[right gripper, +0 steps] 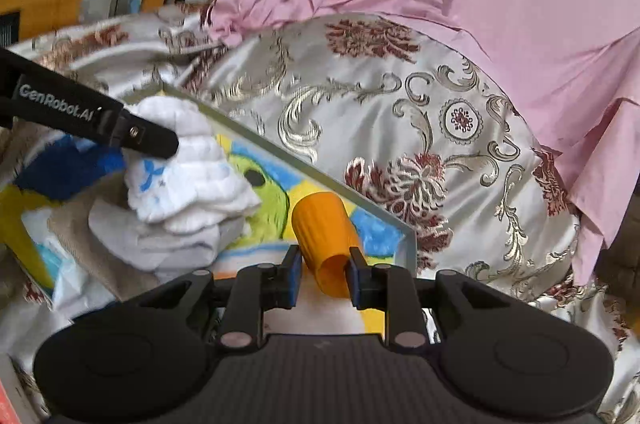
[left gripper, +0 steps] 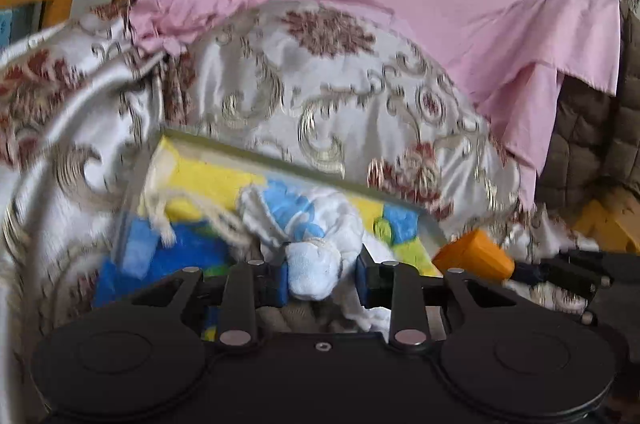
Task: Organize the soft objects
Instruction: 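Lift the sock and orange cup and carry both over the tray, then open both grippers over the tray to drop the sock and cup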
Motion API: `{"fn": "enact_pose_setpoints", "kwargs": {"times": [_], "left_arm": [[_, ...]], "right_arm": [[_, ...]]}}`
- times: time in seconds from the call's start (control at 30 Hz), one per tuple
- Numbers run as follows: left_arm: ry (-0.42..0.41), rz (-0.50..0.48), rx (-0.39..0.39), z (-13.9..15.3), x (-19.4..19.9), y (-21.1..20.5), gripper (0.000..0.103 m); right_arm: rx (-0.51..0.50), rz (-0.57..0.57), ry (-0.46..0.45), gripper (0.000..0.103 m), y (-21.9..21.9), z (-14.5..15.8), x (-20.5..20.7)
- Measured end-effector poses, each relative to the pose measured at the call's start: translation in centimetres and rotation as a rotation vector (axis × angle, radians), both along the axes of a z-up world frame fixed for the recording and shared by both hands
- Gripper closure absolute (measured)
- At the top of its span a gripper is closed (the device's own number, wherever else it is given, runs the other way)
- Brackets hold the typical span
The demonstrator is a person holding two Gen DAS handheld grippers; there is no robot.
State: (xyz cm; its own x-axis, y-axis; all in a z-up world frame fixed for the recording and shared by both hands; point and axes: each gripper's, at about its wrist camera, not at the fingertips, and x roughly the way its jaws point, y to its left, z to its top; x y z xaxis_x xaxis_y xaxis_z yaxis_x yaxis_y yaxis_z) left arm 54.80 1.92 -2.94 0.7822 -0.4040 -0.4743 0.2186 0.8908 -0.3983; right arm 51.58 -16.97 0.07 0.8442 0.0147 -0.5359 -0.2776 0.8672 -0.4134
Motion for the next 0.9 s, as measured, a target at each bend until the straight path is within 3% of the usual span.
{"fn": "enact_pose_setpoints", "kwargs": {"times": [0.27,0.37,0.5,0.9], "left_arm": [[-0.021,-0.012,0.04,0.0,-1.1,0.1,0.063],[-0.02,-0.014,0.057,0.1,-1.6,0.0,0.056],[-0.041,-0.003,0.065,0.8,-2.6,0.1,0.03],[-0.138,0.043,0.121,3.9,-7.4,0.6,0.01]], "right_arm": [[0.035,-0.008,0.002,0.068,1.2,-0.8,0.2],[0.048,-0.009,-0.001,0.065,1.7,-0.9,0.1],[0.06,-0.006,-0.013,0.056,1.7,-0.8,-0.5],[0.12,0.004,-0.085,0.033,0.3,1.9,-3.9]]}}
